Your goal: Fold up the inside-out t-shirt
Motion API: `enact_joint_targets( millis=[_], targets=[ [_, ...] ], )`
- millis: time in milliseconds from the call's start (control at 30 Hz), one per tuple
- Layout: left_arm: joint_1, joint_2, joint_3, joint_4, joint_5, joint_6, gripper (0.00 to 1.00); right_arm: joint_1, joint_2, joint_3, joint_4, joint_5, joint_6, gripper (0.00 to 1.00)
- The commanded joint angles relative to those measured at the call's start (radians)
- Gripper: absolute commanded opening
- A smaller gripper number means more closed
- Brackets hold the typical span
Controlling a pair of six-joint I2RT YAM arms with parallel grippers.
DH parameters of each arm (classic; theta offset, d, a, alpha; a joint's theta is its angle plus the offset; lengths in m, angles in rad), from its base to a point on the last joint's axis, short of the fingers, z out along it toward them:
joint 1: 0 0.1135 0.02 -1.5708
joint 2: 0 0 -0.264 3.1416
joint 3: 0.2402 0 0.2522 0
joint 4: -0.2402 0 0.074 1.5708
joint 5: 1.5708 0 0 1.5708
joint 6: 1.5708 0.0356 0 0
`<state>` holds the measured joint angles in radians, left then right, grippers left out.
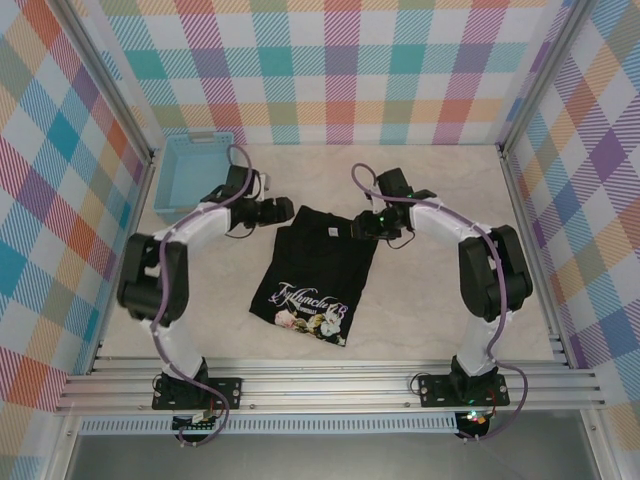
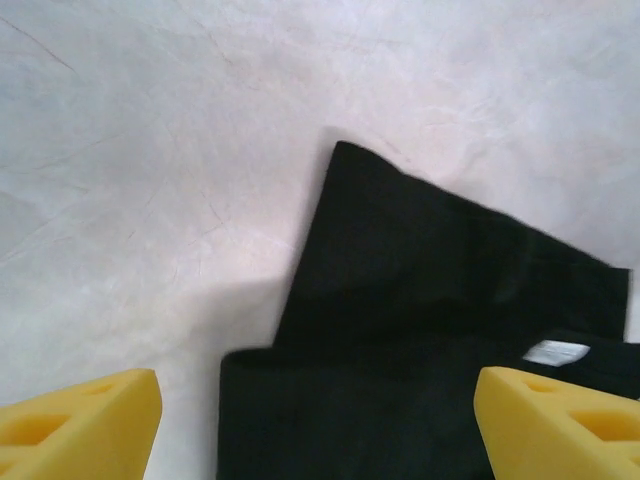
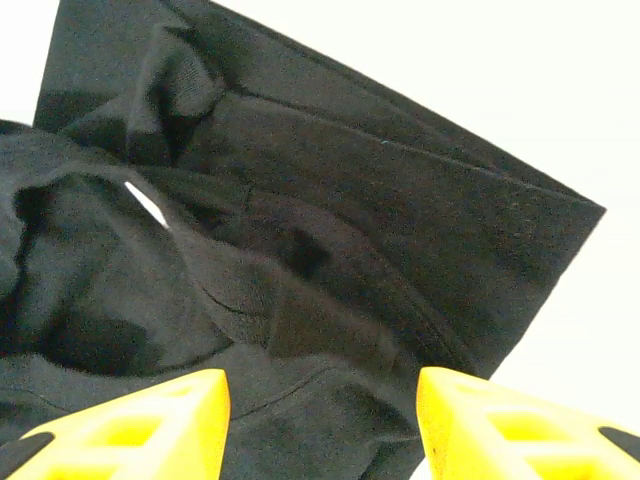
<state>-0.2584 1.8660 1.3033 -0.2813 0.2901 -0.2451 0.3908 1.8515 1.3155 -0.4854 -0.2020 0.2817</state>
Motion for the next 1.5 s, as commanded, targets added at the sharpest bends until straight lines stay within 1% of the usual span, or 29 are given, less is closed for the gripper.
enact_joint_targets(
  millis=[0,67,167,233,400,467,500,567,633,733,767,933,1000,1067,1167,1267,1300,1333,1400,1433,1467],
  targets=[
    [0.006,0.075,0.086,-0.111,0.082,0.069,0.77,-0.008,0.034,-0.011,0.039,-0.060,0.047,0.53],
    [0.005,0.102,0.098,-0.120,0.112,0.079,0.75,-0.009,0.036,-0.018,0.042,-0.046,0.043,0.54],
    [0.005,0.128,0.098,-0.129,0.111,0.086,0.74,-0.011,0.048,-0.020,0.033,-0.024,0.034,0.55],
    [0.005,0.149,0.113,-0.145,0.119,0.096,0.70,-0.013,0.059,-0.018,0.023,-0.015,0.032,0.56],
    [0.005,0.166,0.121,-0.144,0.146,0.094,0.55,-0.014,0.076,-0.025,0.026,-0.012,0.034,0.57],
    [0.005,0.171,0.128,-0.151,0.147,0.096,0.50,-0.015,0.087,-0.028,0.038,-0.027,0.041,0.55],
    [0.005,0.174,0.133,-0.156,0.145,0.099,0.46,-0.015,0.092,-0.029,0.044,-0.035,0.045,0.53],
    [0.005,0.172,0.139,-0.160,0.142,0.101,0.39,-0.014,0.093,-0.031,0.056,-0.042,0.047,0.47],
    [0.005,0.169,0.146,-0.162,0.140,0.101,0.31,-0.015,0.089,-0.032,0.067,-0.041,0.043,0.36],
    [0.005,0.162,0.160,-0.163,0.130,0.101,0.24,-0.016,0.085,-0.024,0.073,-0.048,0.036,0.19],
    [0.005,0.157,0.164,-0.163,0.129,0.102,0.20,-0.015,0.082,-0.022,0.073,-0.045,0.032,0.15],
    [0.005,0.120,0.177,-0.158,0.122,0.114,0.07,-0.016,0.036,-0.029,0.064,0.003,0.000,0.00],
    [0.005,0.101,0.174,-0.146,0.130,0.115,0.02,-0.017,0.010,-0.037,0.064,0.017,-0.014,0.00],
    [0.005,0.082,0.173,-0.131,0.149,0.114,0.00,-0.017,-0.017,-0.044,0.064,0.036,-0.022,0.00],
    [0.005,0.067,0.176,-0.109,0.161,0.112,0.00,-0.017,-0.052,-0.054,0.060,0.063,-0.029,0.00],
    [0.005,0.071,0.185,-0.101,0.167,0.109,0.00,-0.017,-0.055,-0.049,0.051,0.081,-0.023,0.00],
    [0.005,0.076,0.188,-0.093,0.176,0.105,0.00,-0.016,-0.050,-0.047,0.046,0.084,-0.017,0.02],
    [0.005,0.082,0.193,-0.089,0.184,0.101,0.00,-0.017,-0.041,-0.040,0.035,0.090,-0.008,0.09],
    [0.005,0.092,0.201,-0.084,0.200,0.094,0.00,-0.018,-0.027,-0.035,0.020,0.110,0.006,0.29],
    [0.005,0.098,0.204,-0.086,0.203,0.093,0.00,-0.018,-0.019,-0.032,0.012,0.118,0.016,0.37],
    [0.005,0.102,0.207,-0.088,0.206,0.093,0.00,-0.018,-0.013,-0.032,0.008,0.118,0.024,0.42]
  ],
)
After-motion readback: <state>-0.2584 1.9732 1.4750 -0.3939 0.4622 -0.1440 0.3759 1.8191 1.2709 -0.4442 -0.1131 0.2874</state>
